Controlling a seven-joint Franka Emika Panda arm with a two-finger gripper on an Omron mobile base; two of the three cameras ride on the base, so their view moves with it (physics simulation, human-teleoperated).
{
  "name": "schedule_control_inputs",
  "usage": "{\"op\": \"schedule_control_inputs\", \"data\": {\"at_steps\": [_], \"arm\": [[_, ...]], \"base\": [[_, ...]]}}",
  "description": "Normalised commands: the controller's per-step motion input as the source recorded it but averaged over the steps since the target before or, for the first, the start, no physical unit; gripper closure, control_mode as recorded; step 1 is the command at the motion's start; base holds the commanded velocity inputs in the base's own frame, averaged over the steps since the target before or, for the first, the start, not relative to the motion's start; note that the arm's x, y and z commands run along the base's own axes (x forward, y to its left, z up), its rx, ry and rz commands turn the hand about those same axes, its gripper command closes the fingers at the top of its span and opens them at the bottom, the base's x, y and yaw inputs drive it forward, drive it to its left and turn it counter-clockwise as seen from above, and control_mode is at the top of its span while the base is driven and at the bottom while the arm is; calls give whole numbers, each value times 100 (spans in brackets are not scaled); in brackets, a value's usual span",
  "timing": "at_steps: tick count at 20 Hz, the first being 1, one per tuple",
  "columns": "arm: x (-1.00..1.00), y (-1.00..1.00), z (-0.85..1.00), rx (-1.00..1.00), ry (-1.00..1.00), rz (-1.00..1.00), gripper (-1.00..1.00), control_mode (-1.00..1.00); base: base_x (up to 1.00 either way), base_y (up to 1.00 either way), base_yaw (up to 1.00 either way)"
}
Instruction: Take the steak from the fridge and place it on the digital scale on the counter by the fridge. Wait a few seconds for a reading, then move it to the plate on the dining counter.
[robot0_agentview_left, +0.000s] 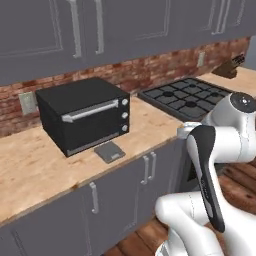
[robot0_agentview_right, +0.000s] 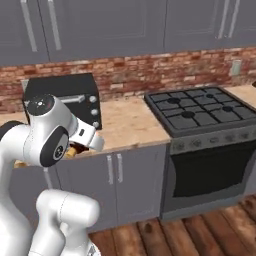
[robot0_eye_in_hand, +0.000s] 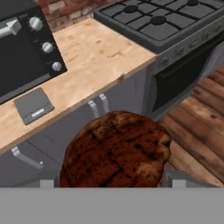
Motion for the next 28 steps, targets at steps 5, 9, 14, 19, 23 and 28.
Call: {"op": "schedule_control_inputs", "data": {"at_steps": [5,9,14,19,23,28], "arm": [[0,0,0,0,0,0,100,100],[0,0,0,0,0,0,100,100],[0,0,0,0,0,0,100,100],[0,0,0,0,0,0,100,100],[0,0,0,0,0,0,100,100],[8,-4,-20,0,5,10,100,-100]], "base": [[42,2,73],[20,-35,67],[15,-59,60],[43,-56,51],[80,-21,35],[40,-11,18]]}}
